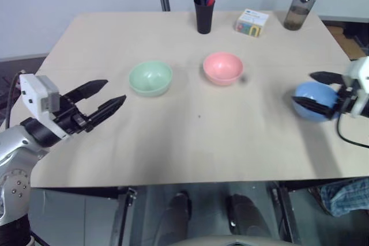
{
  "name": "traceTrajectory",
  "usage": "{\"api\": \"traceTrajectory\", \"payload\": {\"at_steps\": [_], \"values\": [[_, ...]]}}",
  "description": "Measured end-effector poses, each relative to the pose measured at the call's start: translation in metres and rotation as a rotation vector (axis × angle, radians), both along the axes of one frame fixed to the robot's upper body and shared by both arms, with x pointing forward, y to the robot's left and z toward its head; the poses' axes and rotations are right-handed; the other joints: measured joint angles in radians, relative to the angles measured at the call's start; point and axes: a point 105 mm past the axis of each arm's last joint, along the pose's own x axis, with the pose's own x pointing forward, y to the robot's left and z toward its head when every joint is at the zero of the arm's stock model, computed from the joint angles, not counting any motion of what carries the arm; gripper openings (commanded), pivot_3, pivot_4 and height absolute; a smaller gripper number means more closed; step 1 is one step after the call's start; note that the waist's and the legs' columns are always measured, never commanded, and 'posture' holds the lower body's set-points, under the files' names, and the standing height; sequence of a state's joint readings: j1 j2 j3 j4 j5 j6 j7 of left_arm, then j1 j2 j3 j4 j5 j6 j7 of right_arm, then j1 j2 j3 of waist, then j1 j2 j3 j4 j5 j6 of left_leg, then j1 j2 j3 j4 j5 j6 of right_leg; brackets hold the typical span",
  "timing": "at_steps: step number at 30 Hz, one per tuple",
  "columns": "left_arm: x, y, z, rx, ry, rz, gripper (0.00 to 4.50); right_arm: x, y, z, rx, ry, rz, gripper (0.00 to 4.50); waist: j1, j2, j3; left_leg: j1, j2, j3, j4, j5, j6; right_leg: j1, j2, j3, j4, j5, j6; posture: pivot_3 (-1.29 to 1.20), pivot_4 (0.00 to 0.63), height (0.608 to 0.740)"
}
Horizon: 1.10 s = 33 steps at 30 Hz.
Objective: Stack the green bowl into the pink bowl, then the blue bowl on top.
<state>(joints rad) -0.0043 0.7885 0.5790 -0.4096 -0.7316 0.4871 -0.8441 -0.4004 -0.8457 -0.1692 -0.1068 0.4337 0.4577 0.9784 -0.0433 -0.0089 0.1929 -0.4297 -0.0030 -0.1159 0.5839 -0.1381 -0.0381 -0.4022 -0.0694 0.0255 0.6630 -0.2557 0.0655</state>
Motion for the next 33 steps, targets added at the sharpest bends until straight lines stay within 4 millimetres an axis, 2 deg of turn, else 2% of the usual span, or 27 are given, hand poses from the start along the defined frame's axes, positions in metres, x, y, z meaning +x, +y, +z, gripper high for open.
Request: {"api": "traceTrajectory", "payload": {"at_steps": [1, 2, 3, 5, 6, 7, 11, 14, 15, 16, 18, 24, 25, 33], "values": [[0.001, -0.001, -0.001, -0.003, 0.005, 0.001, 3.34, 0.011, 0.018, -0.002, 0.005, -0.006, 0.03, 4.5, 0.0, 0.0, 0.0, 0.0, 0.0, 0.0, 0.0, 0.0, 0.0, 0.0, 0.0, 0.0, 0.0, 0.0, 0.0, 0.0, 0.15, 0.74], [0.002, -0.003, -0.001, -0.008, 0.002, -0.005, 3.34, 0.015, 0.025, -0.003, 0.009, -0.013, 0.039, 4.5, -0.003, -0.001, 0.0, 0.0, 0.0, 0.001, 0.0, 0.0, 0.0, 0.0, 0.0, 0.001, 0.0, 0.001, 0.0, 0.0, 0.15, 0.74], [0.003, -0.011, -0.001, -0.015, 0.0, -0.027, 3.34, 0.029, 0.051, -0.007, -0.003, -0.027, 0.082, 4.5, -0.004, -0.001, 0.0, 0.0, 0.0, 0.0, 0.0, 0.0, 0.0, 0.0, 0.0, 0.001, 0.0, 0.001, 0.0, 0.0, 0.15, 0.74], [0.003, -0.024, -0.002, -0.026, -0.002, -0.066, 3.34, 0.045, 0.084, -0.015, -0.043, -0.057, 0.134, 4.5, -0.002, -0.001, 0.0, 0.0, 0.0, 0.0, 0.0, 0.0, 0.0, 0.0, 0.0, 0.0, -0.001, 0.005, 0.001, 0.0, 0.15, 0.74], [0.002, -0.027, -0.003, -0.028, -0.001, -0.077, 3.34, 0.049, 0.091, -0.016, -0.053, -0.065, 0.145, 4.5, -0.001, -0.001, 0.0, -0.001, 0.0, 0.0, 0.0, 0.0, 0.0, -0.001, 0.0, 0.0, -0.001, 0.005, 0.001, 0.0, 0.15, 0.74], [0.001, -0.03, -0.004, -0.031, 0.006, -0.086, 3.34, 0.059, 0.107, -0.018, -0.064, -0.08, 0.168, 4.5, 0.001, -0.001, 0.0, -0.001, 0.0, 0.0, 0.0, 0.0, 0.0, -0.001, 0.001, 0.0, -0.001, 0.006, 0.001, 0.0, 0.15, 0.74], [-0.004, -0.042, -0.004, -0.031, 0.014, -0.122, 3.34, 0.082, 0.147, -0.013, -0.092, -0.124, 0.218, 4.5, 0.003, -0.002, 0.001, -0.002, -0.001, -0.002, -0.001, 0.0, 0.0, -0.001, 0.001, 0.0, -0.001, 0.006, 0.001, 0.0, 0.15, 0.74], [-0.006, -0.044, -0.004, -0.029, 0.02, -0.124, 3.34, 0.087, 0.155, -0.018, -0.142, -0.132, 0.236, 4.5, 0.003, -0.002, 0.001, -0.002, -0.001, -0.002, -0.001, 0.0, 0.0, -0.001, 0.001, 0.0, -0.001, 0.006, 0.001, 0.0, 0.15, 0.74], [-0.009, -0.045, -0.005, -0.027, 0.026, -0.118, 3.35, 0.094, 0.161, -0.028, -0.204, -0.12, 0.245, 4.01, 0.0, -0.002, 0.001, -0.001, -0.001, -0.002, -0.001, 0.0, 0.0, -0.001, 0.001, 0.0, -0.001, 0.006, 0.001, 0.0, 0.15, 0.74], [-0.011, -0.047, -0.005, -0.027, 0.029, -0.119, 3.35, 0.098, 0.162, -0.035, -0.239, -0.107, 0.243, 3.73, -0.001, -0.002, 0.001, -0.001, -0.001, -0.002, -0.001, 0.0, 0.0, -0.001, 0.001, 0.0, -0.001, 0.006, 0.001, 0.0, 0.15, 0.74], [-0.016, -0.045, -0.006, -0.026, 0.032, -0.094, 3.35, 0.102, 0.163, -0.04, -0.275, -0.095, 0.246, 2.96, -0.002, -0.002, 0.001, -0.001, -0.001, -0.002, -0.001, 0.0, 0.0, -0.001, 0.001, 0.0, -0.001, 0.006, 0.001, 0.0, 0.15, 0.74], [-0.023, -0.047, -0.005, -0.037, 0.024, -0.062, 3.35, 0.111, 0.163, -0.042, -0.35, -0.115, 0.238, 0.36, -0.002, -0.002, 0.001, 0.0, 0.0, -0.002, -0.001, 0.0, -0.001, -0.001, 0.002, 0.0, 0.0, 0.006, 0.001, 0.0, 0.15, 0.74], [-0.024, -0.047, -0.004, -0.036, 0.021, -0.057, 3.35, 0.112, 0.164, -0.043, -0.361, -0.115, 0.241, 0.07, -0.003, -0.002, 0.001, 0.0, 0.0, -0.002, -0.001, 0.0, 0.0, -0.001, 0.002, 0.0, 0.0, 0.006, 0.001, 0.0, 0.15, 0.74], [-0.024, -0.046, -0.006, -0.045, 0.027, -0.039, 3.35, 0.108, 0.165, -0.046, -0.411, -0.136, 0.291, 0.07, -0.002, -0.001, 0.001, -0.001, 0.0, -0.002, -0.001, 0.0, 0.0, -0.001, 0.002, 0.0, 0.0, 0.006, 0.001, 0.0, 0.15, 0.74]]}}
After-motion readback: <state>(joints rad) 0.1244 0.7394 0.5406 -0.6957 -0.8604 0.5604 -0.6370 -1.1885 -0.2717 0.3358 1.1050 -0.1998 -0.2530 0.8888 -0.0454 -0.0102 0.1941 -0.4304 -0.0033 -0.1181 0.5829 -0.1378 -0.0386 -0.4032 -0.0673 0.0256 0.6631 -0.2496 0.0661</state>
